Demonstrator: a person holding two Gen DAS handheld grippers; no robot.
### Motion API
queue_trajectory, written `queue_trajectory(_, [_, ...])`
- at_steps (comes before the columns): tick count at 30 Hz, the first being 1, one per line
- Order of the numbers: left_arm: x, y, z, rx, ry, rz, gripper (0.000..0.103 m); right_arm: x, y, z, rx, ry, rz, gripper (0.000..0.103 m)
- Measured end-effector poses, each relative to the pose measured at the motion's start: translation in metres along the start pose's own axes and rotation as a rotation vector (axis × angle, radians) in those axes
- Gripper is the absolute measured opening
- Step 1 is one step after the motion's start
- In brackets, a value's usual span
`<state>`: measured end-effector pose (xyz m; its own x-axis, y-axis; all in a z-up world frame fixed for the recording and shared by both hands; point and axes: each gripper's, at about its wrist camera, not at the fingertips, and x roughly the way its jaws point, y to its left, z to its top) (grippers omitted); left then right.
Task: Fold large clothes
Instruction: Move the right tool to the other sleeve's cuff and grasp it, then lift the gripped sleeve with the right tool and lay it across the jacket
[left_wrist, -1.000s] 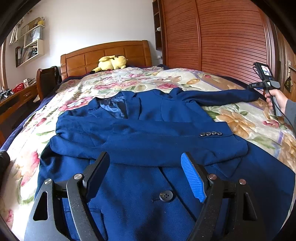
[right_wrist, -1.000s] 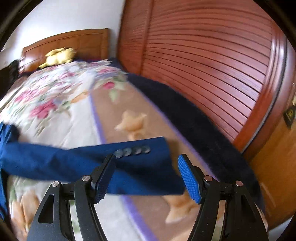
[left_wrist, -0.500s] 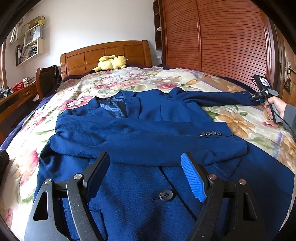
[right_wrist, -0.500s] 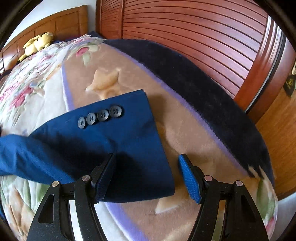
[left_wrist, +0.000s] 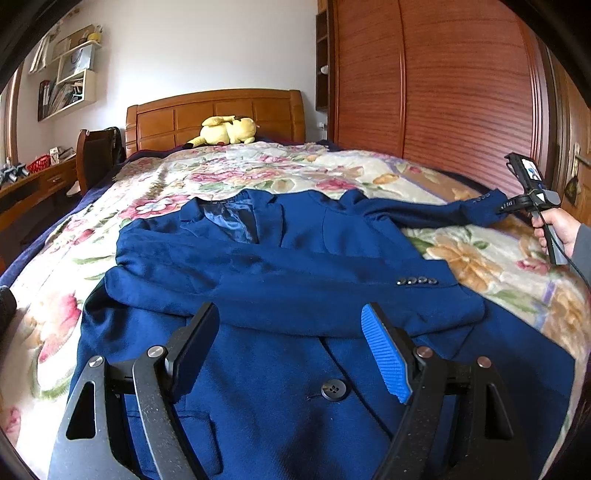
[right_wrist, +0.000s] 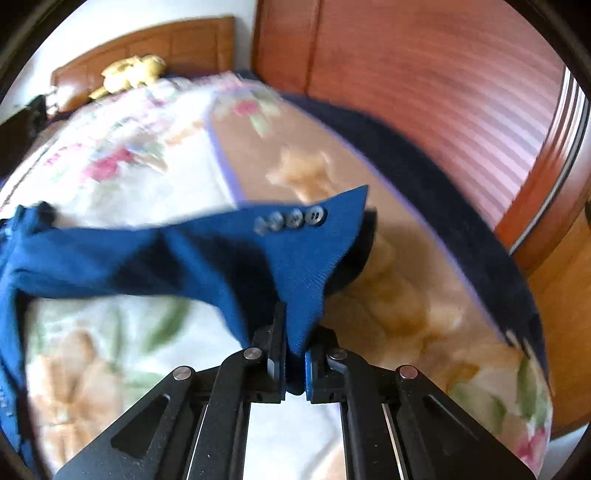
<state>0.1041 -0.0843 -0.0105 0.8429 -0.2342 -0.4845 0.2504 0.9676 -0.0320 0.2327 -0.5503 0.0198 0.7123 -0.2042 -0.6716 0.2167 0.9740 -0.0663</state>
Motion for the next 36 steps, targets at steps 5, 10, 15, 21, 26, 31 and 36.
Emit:
queue_trajectory(5, [-0.020, 0.007, 0.005, -0.004, -0.040, -0.014, 0.080, -0.068, 0.042, 0.011, -0.103, -0.112, 0.046, 0.006])
queue_trajectory(10, [-0.039, 0.019, 0.005, -0.005, -0.064, -0.007, 0.080, -0.133, 0.092, 0.016, -0.196, -0.229, 0.100, 0.006])
queue_trajectory(15, [-0.056, 0.038, 0.002, -0.011, -0.078, 0.022, 0.080, -0.185, 0.148, 0.012, -0.291, -0.319, 0.174, 0.006])
queue_trajectory(21, [-0.080, 0.070, -0.001, -0.049, -0.106, 0.055, 0.080, -0.244, 0.200, -0.013, -0.368, -0.415, 0.249, 0.006])
queue_trajectory(26, [-0.096, 0.095, -0.007, -0.070, -0.116, 0.090, 0.080, -0.288, 0.230, -0.028, -0.418, -0.484, 0.319, 0.006])
queue_trajectory(31, [-0.108, 0.113, -0.013, -0.086, -0.123, 0.119, 0.080, -0.318, 0.261, -0.046, -0.476, -0.530, 0.389, 0.006])
queue_trajectory(36, [-0.117, 0.128, -0.018, -0.099, -0.129, 0.145, 0.080, -0.347, 0.284, -0.063, -0.536, -0.564, 0.469, 0.006])
